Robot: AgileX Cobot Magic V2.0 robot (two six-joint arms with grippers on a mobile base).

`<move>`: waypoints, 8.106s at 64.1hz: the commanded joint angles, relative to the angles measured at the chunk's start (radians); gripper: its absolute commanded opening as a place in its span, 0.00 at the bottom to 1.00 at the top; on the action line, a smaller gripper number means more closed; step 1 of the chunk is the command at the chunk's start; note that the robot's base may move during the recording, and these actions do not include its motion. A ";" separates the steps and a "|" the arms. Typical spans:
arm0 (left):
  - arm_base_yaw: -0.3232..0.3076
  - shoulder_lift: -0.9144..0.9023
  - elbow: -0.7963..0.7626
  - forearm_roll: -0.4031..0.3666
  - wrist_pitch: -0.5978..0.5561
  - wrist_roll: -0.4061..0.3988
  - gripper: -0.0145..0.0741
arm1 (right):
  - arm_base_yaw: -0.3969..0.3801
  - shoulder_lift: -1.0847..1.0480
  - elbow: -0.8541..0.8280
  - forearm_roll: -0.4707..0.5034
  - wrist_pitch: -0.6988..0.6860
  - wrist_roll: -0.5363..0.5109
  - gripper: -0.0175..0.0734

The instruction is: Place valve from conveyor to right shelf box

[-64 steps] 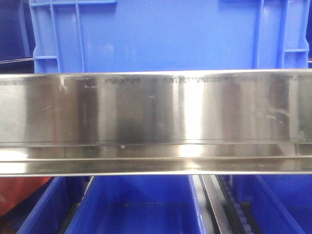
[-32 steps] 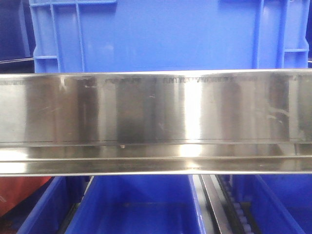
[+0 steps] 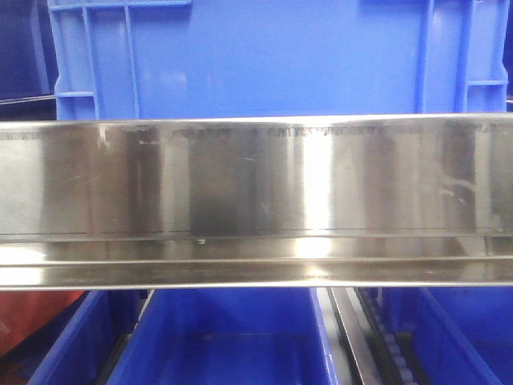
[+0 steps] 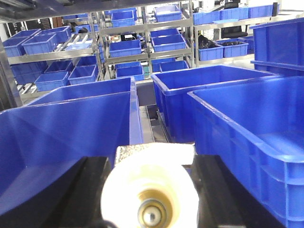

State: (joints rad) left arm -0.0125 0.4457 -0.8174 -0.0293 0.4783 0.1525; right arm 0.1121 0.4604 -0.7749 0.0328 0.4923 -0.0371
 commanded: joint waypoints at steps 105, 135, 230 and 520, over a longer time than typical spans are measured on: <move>-0.450 1.310 -0.960 -0.023 0.319 -0.007 0.61 | 0.388 1.164 -0.888 -0.004 0.244 -0.036 0.66; -0.450 1.180 -0.973 -0.026 0.372 -0.007 0.43 | 0.388 0.996 -0.888 -0.004 0.249 -0.036 0.21; -0.450 -0.139 0.387 -0.030 -0.303 -0.031 0.04 | 0.388 -0.251 0.369 -0.004 -0.112 -0.036 0.02; 0.030 -0.446 0.817 -0.030 -0.520 -0.111 0.04 | -0.148 -0.460 0.775 0.104 -0.442 -0.034 0.01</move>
State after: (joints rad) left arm 0.0125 0.0055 0.0010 -0.0547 -0.0272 0.0501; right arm -0.0303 0.0035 -0.0024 0.1413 0.0698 -0.0685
